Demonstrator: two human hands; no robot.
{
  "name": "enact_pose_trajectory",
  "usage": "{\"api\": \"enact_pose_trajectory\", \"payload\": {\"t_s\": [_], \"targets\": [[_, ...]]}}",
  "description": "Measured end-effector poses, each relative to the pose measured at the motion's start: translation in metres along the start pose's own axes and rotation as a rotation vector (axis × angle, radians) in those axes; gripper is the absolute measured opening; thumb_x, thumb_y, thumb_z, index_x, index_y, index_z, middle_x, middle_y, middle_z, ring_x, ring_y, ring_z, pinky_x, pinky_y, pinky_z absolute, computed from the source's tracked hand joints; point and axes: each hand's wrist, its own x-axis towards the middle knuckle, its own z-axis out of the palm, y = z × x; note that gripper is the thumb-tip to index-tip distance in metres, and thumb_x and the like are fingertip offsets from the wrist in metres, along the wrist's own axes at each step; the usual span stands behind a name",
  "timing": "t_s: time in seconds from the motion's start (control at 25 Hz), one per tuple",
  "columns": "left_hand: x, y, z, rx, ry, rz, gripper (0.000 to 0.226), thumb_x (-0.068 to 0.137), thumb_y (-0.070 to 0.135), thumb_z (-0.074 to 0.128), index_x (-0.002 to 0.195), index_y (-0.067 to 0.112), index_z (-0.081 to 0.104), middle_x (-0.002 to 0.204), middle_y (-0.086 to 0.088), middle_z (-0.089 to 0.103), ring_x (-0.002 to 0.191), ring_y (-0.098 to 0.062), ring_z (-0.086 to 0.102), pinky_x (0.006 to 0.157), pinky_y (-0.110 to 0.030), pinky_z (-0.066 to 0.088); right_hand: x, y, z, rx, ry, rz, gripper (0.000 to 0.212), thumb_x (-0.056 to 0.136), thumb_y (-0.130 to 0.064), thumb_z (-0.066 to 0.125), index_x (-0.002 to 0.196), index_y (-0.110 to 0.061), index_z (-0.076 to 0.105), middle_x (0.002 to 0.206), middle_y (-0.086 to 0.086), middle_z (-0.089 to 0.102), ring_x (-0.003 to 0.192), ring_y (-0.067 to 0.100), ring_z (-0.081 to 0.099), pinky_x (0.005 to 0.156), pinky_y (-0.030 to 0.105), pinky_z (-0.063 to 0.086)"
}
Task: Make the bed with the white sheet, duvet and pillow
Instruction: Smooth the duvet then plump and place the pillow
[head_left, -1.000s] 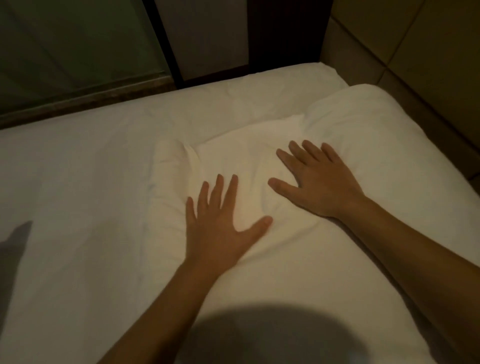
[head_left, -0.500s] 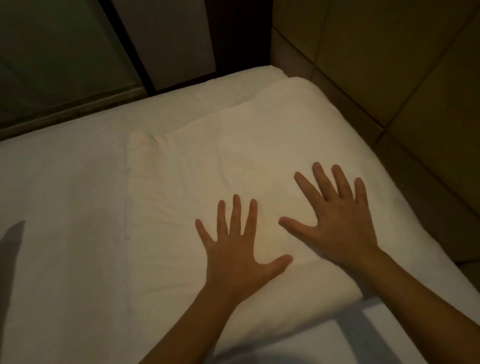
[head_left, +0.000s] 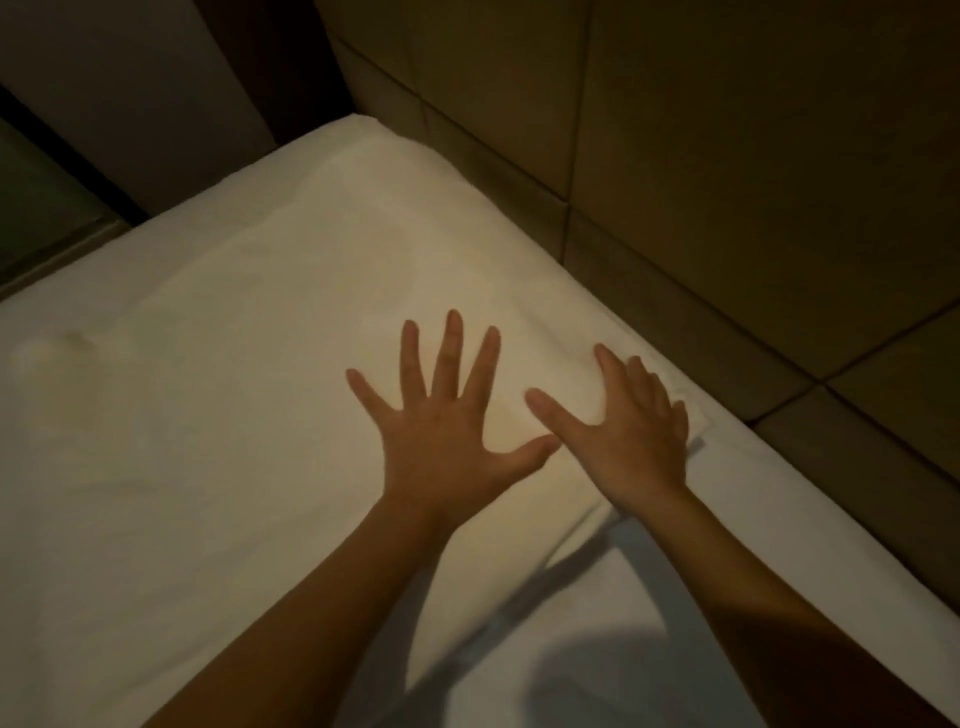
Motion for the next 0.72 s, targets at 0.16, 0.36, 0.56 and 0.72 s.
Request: {"api": "enact_pose_trajectory", "payload": {"t_s": [0.16, 0.36, 0.56, 0.72], "targets": [[0.024, 0.012, -0.008, 0.12, -0.042, 0.15, 0.1, 0.068, 0.092, 0.006, 0.151, 0.038, -0.002, 0.159, 0.002, -0.013, 0.144, -0.031, -0.019, 0.103, -0.074, -0.007, 0.012, 0.01, -0.001, 0.054, -0.032, 0.09, 0.107, 0.057, -0.094, 0.021, 0.148, -0.042, 0.0, 0.16, 0.004, -0.006, 0.146, 0.029, -0.01, 0.115, 0.051, -0.006], [0.035, 0.026, 0.0, 0.12, -0.041, 0.235, 0.091, 0.075, 0.087, 0.012, 0.149, 0.037, 0.024, 0.159, 0.003, 0.011, 0.147, -0.03, -0.003, 0.103, -0.074, -0.003, 0.043, 0.034, -0.003, 0.109, -0.036, 0.24, 0.11, 0.055, -0.094, 0.021, 0.147, -0.035, 0.012, 0.153, 0.009, 0.024, 0.138, 0.036, 0.022, 0.113, 0.055, 0.015], [0.034, 0.029, 0.01, 0.159, -0.05, 0.228, 0.089, 0.076, 0.087, 0.015, 0.147, 0.035, 0.031, 0.158, 0.002, 0.015, 0.146, -0.031, -0.002, 0.103, -0.075, -0.003, 0.046, 0.036, 0.009, 0.084, -0.048, 0.297, 0.101, 0.061, -0.09, 0.02, 0.14, -0.028, 0.025, 0.141, 0.012, 0.036, 0.127, 0.033, 0.034, 0.107, 0.052, 0.025], [0.035, 0.024, 0.006, 0.092, 0.026, 0.244, 0.088, 0.078, 0.084, 0.02, 0.147, 0.029, 0.033, 0.158, 0.001, 0.018, 0.147, -0.028, 0.005, 0.106, -0.072, -0.001, 0.042, 0.023, -0.003, -0.002, 0.068, 0.206, 0.079, 0.086, -0.072, 0.024, 0.148, -0.025, 0.017, 0.154, 0.011, 0.02, 0.141, 0.031, 0.015, 0.114, 0.051, 0.009]]}}
